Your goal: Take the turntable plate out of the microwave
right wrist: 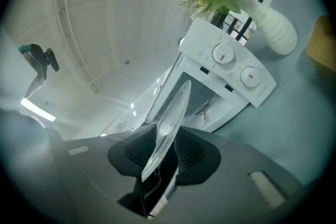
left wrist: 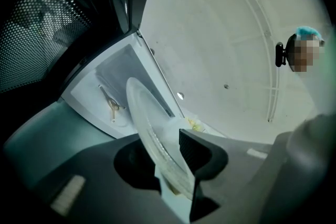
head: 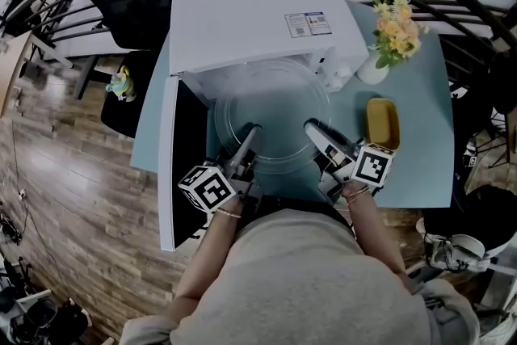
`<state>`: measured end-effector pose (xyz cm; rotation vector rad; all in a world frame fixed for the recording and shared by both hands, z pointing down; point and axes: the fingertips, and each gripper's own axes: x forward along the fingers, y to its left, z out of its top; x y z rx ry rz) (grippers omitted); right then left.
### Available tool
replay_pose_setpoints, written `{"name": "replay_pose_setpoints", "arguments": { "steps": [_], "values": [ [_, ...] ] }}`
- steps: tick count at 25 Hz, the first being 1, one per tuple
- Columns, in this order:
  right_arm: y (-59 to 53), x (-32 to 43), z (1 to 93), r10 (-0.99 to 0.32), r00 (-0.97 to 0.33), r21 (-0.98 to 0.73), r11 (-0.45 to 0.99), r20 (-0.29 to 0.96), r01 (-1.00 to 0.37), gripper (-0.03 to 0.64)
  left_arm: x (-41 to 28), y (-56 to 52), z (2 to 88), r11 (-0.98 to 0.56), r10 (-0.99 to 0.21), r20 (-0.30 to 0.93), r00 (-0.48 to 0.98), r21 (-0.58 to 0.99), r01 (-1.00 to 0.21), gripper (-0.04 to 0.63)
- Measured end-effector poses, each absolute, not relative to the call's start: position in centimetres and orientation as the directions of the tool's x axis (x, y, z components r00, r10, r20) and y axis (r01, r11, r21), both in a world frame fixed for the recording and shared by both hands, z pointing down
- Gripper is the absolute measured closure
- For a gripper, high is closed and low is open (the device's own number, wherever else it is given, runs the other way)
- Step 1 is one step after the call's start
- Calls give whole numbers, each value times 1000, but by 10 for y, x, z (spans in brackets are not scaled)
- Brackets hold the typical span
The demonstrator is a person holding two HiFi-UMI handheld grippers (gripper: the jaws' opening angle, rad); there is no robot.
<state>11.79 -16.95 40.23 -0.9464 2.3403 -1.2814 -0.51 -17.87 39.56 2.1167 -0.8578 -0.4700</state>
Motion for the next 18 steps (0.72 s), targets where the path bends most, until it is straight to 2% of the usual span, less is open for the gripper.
{"name": "replay_pose_setpoints", "arguments": {
  "steps": [18],
  "values": [
    [-168, 120, 412, -666, -742, -835, 363, 77, -413, 479, -3, -177, 402, -439, -713, -23, 701, 794, -420, 479]
  ]
}}
